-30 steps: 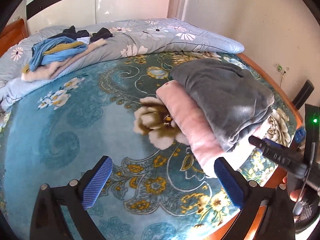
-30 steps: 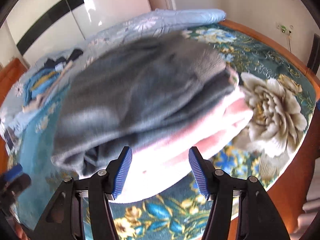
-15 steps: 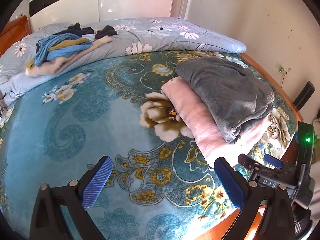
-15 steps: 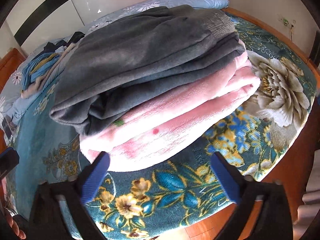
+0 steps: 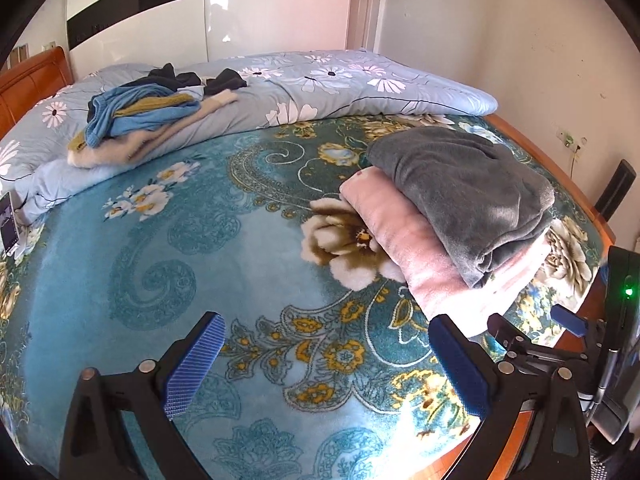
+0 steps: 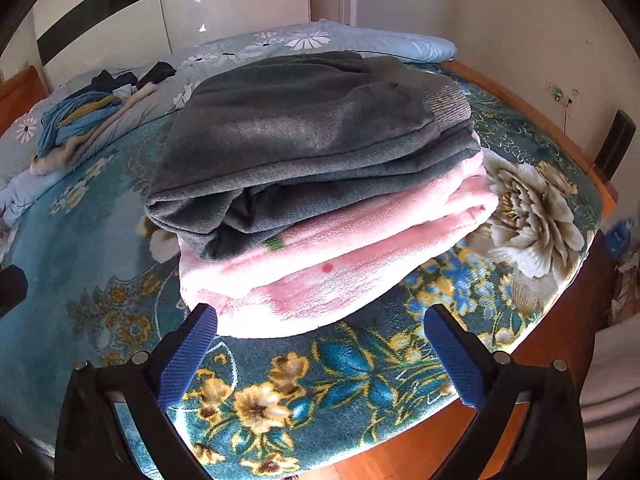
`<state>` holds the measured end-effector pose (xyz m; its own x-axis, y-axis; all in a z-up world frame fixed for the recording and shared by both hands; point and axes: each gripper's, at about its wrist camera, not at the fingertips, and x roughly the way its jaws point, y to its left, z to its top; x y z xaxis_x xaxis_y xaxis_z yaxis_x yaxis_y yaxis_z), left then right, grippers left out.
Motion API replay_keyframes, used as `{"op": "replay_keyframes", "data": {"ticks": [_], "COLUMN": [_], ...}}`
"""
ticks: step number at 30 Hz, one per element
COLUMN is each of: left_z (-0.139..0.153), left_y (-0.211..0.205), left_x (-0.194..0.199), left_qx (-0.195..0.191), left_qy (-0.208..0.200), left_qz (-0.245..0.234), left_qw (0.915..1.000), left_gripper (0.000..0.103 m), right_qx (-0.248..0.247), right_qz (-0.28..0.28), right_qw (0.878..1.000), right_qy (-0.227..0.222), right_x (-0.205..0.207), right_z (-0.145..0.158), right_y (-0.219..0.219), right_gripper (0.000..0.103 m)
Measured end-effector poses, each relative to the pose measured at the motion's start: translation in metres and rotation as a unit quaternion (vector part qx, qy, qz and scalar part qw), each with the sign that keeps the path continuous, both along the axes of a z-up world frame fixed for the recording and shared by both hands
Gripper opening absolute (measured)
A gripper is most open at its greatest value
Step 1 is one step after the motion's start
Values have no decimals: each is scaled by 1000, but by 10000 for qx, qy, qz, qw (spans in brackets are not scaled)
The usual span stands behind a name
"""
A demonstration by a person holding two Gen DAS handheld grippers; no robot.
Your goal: Fold clothes
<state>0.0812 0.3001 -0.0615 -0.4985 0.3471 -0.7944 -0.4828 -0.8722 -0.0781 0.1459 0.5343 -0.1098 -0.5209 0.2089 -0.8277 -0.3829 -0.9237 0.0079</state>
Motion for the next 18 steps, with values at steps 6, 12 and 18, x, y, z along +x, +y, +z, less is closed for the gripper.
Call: {"op": "replay_keyframes", "data": {"ticks": [6,12,18], "left_z": [-5,-6,-6], "left_y": [0,-1,1], "left_x": [0,0,2], "left_qx": [-63,-77,-85], "left_qy": [-51,-61,-47], "left_qz": [-76,-130,-238], "left_qw": [9999,9999,9997], "left_gripper": [103,103,103], "right_qx": [44,23,-18], "right_qz": [24,-32,-62], "right_qw": [9999,9998,9997], "right_qy": [-128,-196,-232], "right_x": [2,5,5], "right_z": [-1,-1,-1], "right_y": [-10,-11,-14], "right_gripper": [103,103,103]}}
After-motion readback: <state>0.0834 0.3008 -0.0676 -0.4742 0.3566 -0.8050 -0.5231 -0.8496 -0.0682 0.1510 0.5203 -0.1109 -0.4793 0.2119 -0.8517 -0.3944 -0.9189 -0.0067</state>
